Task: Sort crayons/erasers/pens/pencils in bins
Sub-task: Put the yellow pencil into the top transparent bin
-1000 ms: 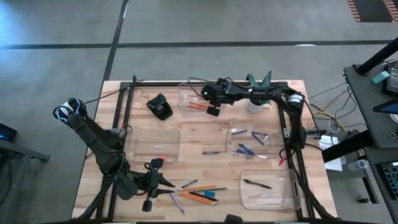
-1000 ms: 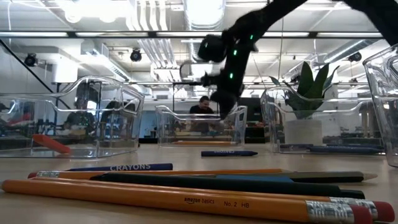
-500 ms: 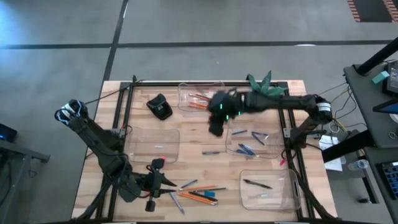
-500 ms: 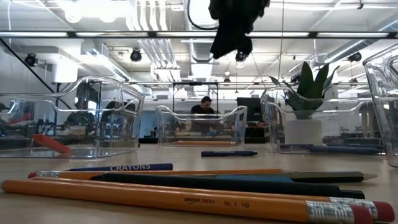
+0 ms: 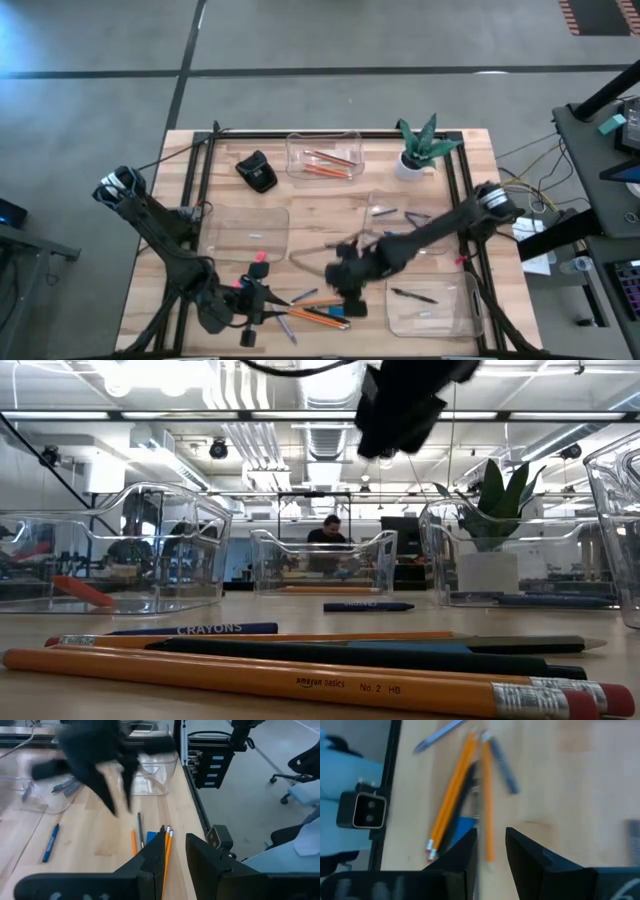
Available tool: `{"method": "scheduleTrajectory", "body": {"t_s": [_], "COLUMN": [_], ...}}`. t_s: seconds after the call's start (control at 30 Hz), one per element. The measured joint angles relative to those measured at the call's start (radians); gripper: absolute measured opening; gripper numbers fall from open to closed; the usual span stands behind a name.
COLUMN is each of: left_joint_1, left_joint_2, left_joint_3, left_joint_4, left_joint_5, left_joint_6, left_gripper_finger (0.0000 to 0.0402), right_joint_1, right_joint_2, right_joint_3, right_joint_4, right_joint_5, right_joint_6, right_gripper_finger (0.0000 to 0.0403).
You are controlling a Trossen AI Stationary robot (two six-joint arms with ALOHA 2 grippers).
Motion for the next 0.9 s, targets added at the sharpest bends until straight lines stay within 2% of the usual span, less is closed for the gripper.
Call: {"method": "scheduleTrajectory", "body": {"t_s": [0.43,0.9], "left_joint_1": [-0.07,-0.106], "left_joint_2": [-0.031,-0.031], "left_joint_3": [0.005,0.005], "left_joint_4": [-0.001,0.02], "left_joint_5": [0.069,0.07], "left_joint_6": [-0.001,-0.005], "left_gripper_finger": [0.0061,0.0061], "right_joint_1": [0.037,0.034], "right_joint_2": [0.234,0.316], "right_joint_3": [0.099,0.14], "right_joint_4": [0.115,0.082], "right_joint_5": [0.003,0.095], "right_joint_6": [0.013,-0.02], "right_gripper_finger": [0.0093,0.0093]}}
